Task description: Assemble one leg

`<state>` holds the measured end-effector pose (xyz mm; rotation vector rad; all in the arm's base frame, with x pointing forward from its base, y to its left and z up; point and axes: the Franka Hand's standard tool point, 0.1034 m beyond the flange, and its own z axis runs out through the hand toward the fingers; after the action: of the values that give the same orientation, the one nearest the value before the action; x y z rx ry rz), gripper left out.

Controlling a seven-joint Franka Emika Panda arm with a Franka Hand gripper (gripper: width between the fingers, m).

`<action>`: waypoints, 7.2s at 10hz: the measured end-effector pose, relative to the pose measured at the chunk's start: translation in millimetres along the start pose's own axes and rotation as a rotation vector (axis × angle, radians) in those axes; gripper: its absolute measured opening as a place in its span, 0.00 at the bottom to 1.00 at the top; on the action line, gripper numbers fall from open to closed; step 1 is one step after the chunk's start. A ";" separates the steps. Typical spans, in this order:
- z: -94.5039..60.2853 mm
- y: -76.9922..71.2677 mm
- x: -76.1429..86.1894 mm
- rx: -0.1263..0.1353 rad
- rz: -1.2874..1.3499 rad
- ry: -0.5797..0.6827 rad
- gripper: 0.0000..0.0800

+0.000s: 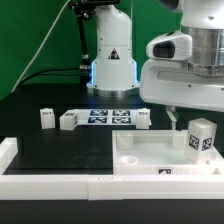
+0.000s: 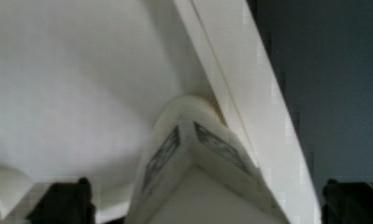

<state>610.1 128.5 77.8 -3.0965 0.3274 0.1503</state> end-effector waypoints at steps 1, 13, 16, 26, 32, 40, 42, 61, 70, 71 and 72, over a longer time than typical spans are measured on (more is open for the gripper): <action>0.4 -1.2 -0.1 0.001 -0.105 -0.001 0.81; 3.6 7.6 4.6 0.007 -0.049 -0.007 0.37; 3.9 9.5 7.1 0.031 0.354 -0.005 0.37; 3.9 6.5 5.0 0.037 0.556 -0.023 0.72; 3.5 -3.3 2.1 0.042 -0.190 -0.005 0.81; 7.1 5.6 5.8 0.040 -0.495 0.004 0.41; 6.8 10.1 7.8 0.042 -0.356 0.002 0.37; 7.1 1.9 9.4 0.056 -0.154 0.037 0.81; 8.4 12.4 14.5 0.044 -0.472 0.058 0.36; 8.3 11.2 14.0 0.055 -0.299 0.054 0.36; 8.2 10.8 13.6 0.059 -0.150 0.051 0.36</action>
Offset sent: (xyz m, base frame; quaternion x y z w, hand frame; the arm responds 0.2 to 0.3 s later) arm 0.0052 -0.0014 0.0001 -0.0058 -0.0219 -0.3048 0.9521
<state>620.2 115.5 68.2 -3.0547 0.0974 0.0580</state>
